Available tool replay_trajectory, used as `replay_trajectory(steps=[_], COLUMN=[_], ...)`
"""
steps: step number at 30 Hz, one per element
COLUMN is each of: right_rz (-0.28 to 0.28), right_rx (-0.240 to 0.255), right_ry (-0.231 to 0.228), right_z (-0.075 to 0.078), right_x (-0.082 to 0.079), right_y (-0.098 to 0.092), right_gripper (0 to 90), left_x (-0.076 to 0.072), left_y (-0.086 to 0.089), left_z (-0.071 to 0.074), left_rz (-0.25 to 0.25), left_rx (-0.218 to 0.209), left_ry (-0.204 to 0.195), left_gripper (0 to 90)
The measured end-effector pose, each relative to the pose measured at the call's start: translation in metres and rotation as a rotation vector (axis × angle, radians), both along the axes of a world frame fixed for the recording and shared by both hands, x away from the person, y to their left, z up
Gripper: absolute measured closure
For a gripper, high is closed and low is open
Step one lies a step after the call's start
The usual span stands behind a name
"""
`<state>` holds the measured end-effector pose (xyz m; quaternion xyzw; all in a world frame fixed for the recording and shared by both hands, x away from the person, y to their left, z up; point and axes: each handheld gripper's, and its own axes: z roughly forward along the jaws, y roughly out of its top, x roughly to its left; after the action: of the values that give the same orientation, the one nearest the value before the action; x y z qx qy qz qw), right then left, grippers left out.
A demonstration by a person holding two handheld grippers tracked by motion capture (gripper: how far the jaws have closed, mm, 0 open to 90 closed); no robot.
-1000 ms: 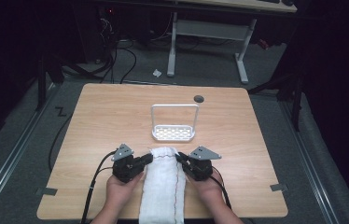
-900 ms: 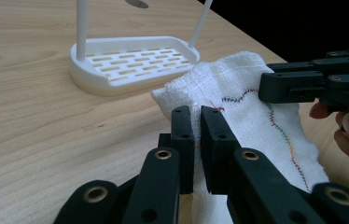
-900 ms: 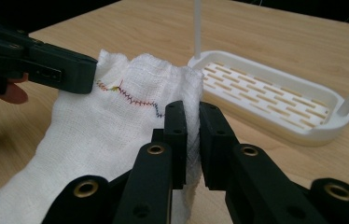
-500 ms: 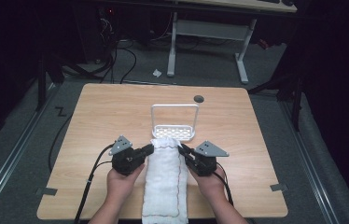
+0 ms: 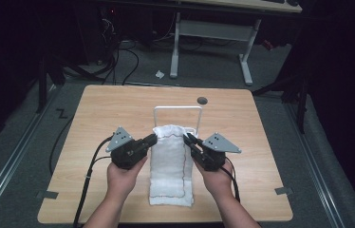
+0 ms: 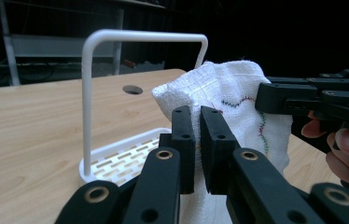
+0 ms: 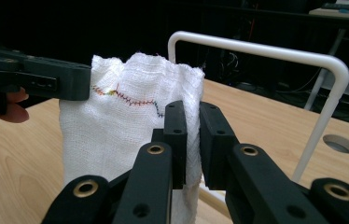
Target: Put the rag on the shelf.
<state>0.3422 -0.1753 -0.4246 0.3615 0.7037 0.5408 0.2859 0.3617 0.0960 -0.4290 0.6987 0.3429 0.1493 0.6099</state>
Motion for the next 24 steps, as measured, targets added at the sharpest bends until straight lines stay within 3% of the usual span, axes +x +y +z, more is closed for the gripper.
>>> replay_trajectory(steps=[16,24], right_rz=[-0.007,-0.017], right_rx=[0.020,0.038], right_ry=[-0.060,-0.107], right_z=[0.029,0.054], right_x=[0.001,0.005], right_y=[0.001,-0.003], right_gripper=[82.6,82.6], left_x=[0.006,0.014], left_y=[0.000,-0.005], left_z=[0.033,0.060], left_rz=[-0.001,-0.008], left_rx=[-0.031,-0.027], left_ry=[-0.076,-0.135], left_gripper=[85.0,85.0])
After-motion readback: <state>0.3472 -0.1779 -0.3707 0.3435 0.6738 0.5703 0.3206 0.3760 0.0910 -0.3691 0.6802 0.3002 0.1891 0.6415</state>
